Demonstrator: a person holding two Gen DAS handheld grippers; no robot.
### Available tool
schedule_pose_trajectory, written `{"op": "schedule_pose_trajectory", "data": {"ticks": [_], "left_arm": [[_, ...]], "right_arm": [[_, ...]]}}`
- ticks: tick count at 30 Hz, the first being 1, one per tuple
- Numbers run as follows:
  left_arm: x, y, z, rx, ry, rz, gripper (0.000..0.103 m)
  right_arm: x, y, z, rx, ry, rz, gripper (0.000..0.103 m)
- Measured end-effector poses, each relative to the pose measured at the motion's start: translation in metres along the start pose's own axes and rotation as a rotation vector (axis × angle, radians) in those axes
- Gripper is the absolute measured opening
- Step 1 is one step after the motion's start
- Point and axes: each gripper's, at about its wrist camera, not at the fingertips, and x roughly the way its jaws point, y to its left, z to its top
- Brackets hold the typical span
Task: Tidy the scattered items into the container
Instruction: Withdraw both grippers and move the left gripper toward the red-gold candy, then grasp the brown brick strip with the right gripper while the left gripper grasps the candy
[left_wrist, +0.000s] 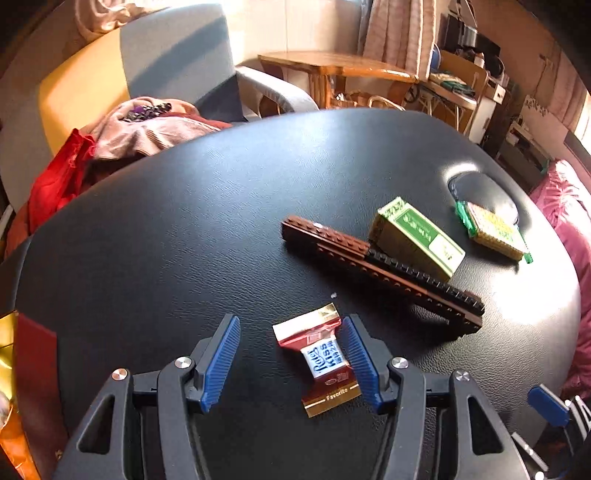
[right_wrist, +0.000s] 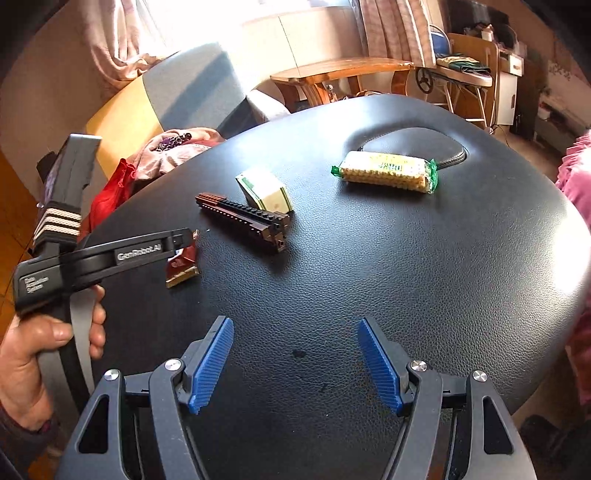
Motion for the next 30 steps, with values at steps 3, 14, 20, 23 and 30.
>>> {"op": "schedule_pose_trajectory", "data": {"ticks": [3, 14, 20, 23, 30], "left_arm": [[0.005, 0.006, -0.013, -0.022, 0.016, -0.027, 0.056], [-0.027, 0.056, -0.06, -0.145, 0.001, -0.041, 0.049], [-0.04, 0.073, -0.082, -0.198, -0.009, -0.037, 0.054], [-0.047, 0.076, -0.089, -0.211, -0.019, -0.042, 0.056], [-0.057, 0.072, -0.098, -0.186, -0.028, -0.055, 0.058]], "right_arm": [[0.0, 0.0, 0.001, -0.008, -0.007, -0.002, 0.071], [0.021, 0.032, 0.038, -0.212, 0.009, 0.062, 0.071], [0.047, 0.071, 0.075, -0.436, 0.055, 0.136, 0.05], [0.062, 0.091, 0.093, -0.547, 0.083, 0.162, 0.05], [0.106, 0.102, 0.104, -0.662, 0.2, 0.06, 0.038]]}}
